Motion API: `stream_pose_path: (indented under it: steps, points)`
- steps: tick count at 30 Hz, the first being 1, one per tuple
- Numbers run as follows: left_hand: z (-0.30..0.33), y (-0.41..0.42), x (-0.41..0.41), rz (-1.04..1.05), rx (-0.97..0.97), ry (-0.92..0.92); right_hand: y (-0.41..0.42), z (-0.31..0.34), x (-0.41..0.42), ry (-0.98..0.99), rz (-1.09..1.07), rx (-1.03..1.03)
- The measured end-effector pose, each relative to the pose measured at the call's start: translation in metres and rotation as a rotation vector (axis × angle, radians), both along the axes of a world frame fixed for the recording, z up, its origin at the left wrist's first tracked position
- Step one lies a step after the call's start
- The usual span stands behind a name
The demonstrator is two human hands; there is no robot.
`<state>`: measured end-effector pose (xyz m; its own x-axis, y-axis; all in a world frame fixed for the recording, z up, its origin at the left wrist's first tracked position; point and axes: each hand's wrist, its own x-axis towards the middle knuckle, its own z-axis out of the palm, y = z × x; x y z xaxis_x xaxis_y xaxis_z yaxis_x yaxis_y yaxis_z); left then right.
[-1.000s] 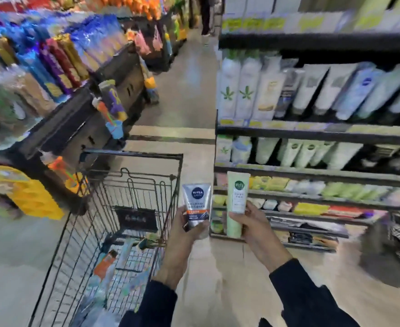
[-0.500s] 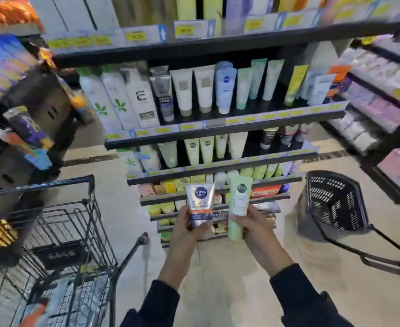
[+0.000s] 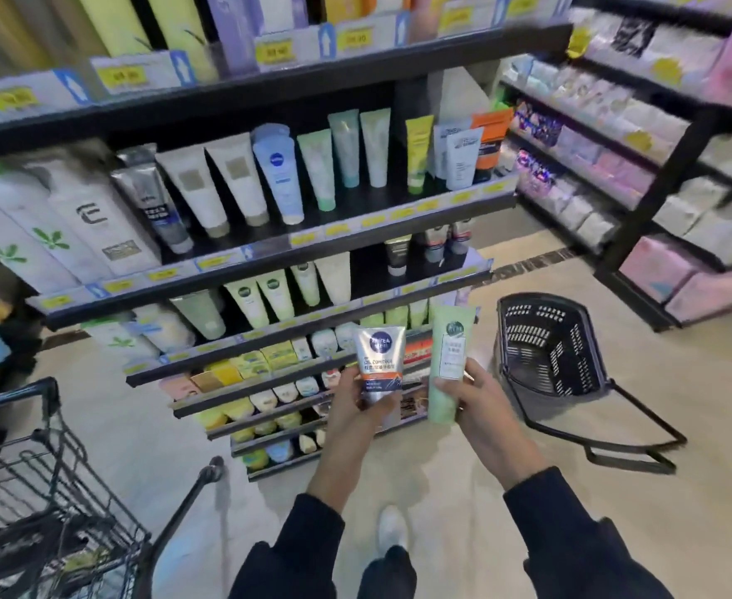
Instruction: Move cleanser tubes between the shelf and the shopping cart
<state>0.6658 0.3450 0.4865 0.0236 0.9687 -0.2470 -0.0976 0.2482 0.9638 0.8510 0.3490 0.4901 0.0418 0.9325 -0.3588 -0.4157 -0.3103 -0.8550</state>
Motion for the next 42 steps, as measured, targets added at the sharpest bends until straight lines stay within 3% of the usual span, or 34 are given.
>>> stream_pose_path:
  steps: [19,38,42]
  points:
    - [-0.028,0.186,0.153,-0.048,-0.059,-0.1,0.142,0.002,0.156,-0.156,-0.052,-0.052]
    - [-0.064,0.302,0.215,0.264,-0.098,0.149,0.27,-0.042,0.227,-0.142,0.248,-0.123]
    - [-0.075,0.334,0.221,0.291,-0.104,0.337,0.28,-0.051,0.231,-0.148,0.295,-0.101]
